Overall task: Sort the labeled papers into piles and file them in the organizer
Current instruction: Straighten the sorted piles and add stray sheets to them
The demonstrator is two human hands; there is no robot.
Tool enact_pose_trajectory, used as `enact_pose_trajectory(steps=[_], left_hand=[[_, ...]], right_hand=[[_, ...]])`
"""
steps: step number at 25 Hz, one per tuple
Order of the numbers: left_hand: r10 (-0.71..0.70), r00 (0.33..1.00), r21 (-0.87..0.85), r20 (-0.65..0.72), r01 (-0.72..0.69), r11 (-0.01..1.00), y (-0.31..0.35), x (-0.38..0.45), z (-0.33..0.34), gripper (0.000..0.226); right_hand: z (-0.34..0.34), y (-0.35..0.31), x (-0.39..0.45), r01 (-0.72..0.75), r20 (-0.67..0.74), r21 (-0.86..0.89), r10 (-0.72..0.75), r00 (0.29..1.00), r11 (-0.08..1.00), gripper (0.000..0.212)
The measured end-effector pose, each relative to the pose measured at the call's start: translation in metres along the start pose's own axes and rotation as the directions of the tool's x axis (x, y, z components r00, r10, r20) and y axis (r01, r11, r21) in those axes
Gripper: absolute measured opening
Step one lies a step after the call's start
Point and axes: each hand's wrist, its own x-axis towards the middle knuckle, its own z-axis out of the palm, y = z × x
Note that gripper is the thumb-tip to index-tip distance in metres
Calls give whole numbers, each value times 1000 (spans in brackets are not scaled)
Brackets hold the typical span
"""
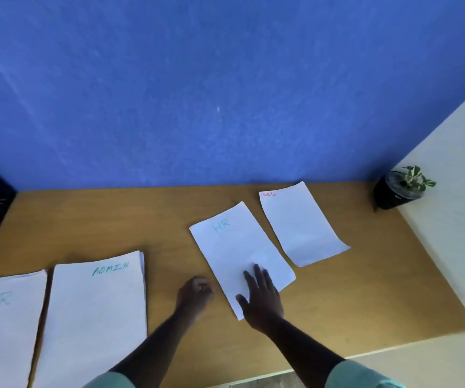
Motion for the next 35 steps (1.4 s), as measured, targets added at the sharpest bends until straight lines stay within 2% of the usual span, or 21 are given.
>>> enact_pose_trajectory(steps=[3, 5, 8, 11, 13, 15, 18, 20, 22, 25, 27, 31, 35], left_hand=[[26, 991, 58, -128, -18, 998, 9, -4, 25, 25], [-45, 987, 36, -156, 51, 998, 15, -1, 30, 30], [-76, 982, 73, -170, 90, 993, 22, 3, 28, 22], [-36, 981, 29, -191, 43, 999, 23, 2, 25, 20], [-23, 988, -44, -151, 16, 999, 22, 0, 19, 27], [15, 994, -95, -110, -25, 995, 20, -2, 9, 32], [35, 993, -148, -109, -51, 988, 15, -4, -14, 35], [45, 993, -173, -112, -64, 983, 6, -10, -33, 35], [57, 987, -221, -154, -90, 971, 0, -16, -55, 30], [31, 945, -251, -325, -118, 961, -10, -18, -104, 16], [8, 911, -194, -413, -97, 976, -24, -19, -145, 14], [-16, 883, -100, -470, -35, 994, -71, -34, -218, 16], [-60, 824, -17, -563, 61, 998, -150, -58, -315, 22]], right_hand=[[6, 1, -8, 71, -49, 59, -69, 996, 996, 50], [-2, 3, -4, 70, -137, 147, -50, 989, 987, 40], [-22, 16, 11, -72, -208, 263, 129, 970, 962, 40], [-34, 34, 27, -220, -153, 343, 285, 946, 913, 54], [-34, 37, 36, -276, -61, 469, 342, 938, 839, 59], [-31, 37, 44, -292, 34, 643, 354, 935, 708, 52], [-30, 32, 52, -279, 160, 833, 274, 948, 478, 32], [-33, 20, 49, -246, 162, 866, 223, 961, 435, 30], [-35, 2, 44, -212, 154, 878, 165, 974, 429, 27], [-28, -40, 28, -203, 184, 872, 85, 979, 445, 19], [-15, -75, 14, -186, 199, 871, 18, 980, 456, 23], [17, -145, -10, -166, 216, 857, -49, 975, 487, 27], [68, -249, -45, -158, 245, 776, -61, 968, 611, 29]])
